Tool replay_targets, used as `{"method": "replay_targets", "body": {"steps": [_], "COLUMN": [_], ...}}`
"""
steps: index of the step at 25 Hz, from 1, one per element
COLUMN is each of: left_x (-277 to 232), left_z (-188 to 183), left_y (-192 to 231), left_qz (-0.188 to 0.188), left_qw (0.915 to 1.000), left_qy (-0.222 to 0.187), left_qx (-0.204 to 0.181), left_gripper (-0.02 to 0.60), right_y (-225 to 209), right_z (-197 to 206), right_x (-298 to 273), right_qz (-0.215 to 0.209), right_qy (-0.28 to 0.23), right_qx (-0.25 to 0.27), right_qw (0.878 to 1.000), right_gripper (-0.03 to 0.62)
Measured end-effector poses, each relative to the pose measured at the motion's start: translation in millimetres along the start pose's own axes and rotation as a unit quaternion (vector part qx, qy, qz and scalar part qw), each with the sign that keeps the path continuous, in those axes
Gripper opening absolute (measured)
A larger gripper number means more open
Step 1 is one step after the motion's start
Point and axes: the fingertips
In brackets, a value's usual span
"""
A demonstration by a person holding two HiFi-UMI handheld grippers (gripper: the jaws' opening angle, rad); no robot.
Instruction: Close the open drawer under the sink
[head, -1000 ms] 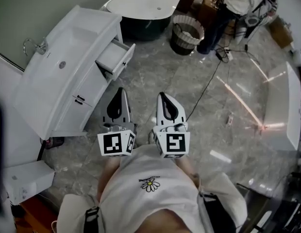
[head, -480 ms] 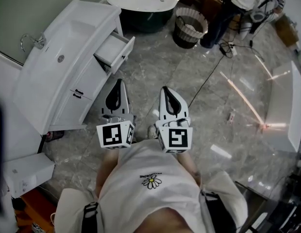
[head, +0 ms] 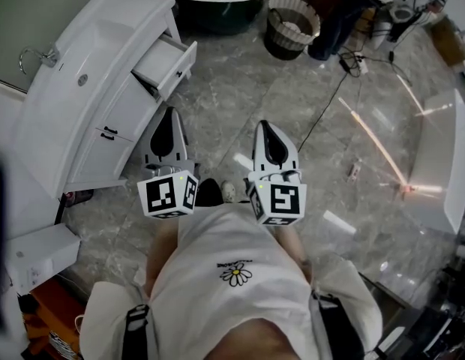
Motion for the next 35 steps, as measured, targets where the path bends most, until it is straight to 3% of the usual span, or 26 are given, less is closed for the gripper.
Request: {"method": "replay_targets", "body": {"steps": [9, 14, 22, 29, 35], "left_x": [-21.4, -54.1, -88.8, -132.3, -196.3], "left_z": [-5.7, 8.1, 24.3, 37.4, 37.9], "left_y": [-18.2, -23.1, -53.7, -33.1, -14.4], "left_qz": [0.014, 0.032, 0.059, 0.038, 0.021], "left_qw": [0.9997, 0.9992, 0.998, 0.9992, 0.9997], "left_qy": [-0.012, -0.023, -0.021, -0.009, -0.007], "left_qx": [-0.014, 0.001, -0.008, -0.004, 0.0], "left_gripper": [0.02, 0.021, 0.021, 0.021, 0.021], "right_y": [-19.1, -30.7, -47.3, -45.8, -67.3], "right_z": [5.1, 7.4, -5.5, 15.8, 3.0], "right_x": [0.3, -8.6, -41.0, -92.6, -155.8], "right_qz": [0.009, 0.022, 0.01, -0.018, -0.025], "right_qy": [0.002, -0.005, -0.001, 0.04, 0.051], "right_qx": [-0.011, 0.01, 0.052, 0.047, 0.047], "right_qw": [1.0, 1.0, 0.999, 0.998, 0.997], "right_gripper": [0.029, 0.029, 0.029, 0.029, 0.029]}}
Point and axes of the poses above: the fingertips, and each gripper's own axes: x backward along the fingers, y to its left, z out of its underside, and after that the axes turned 7 degrees about -z, right-handed
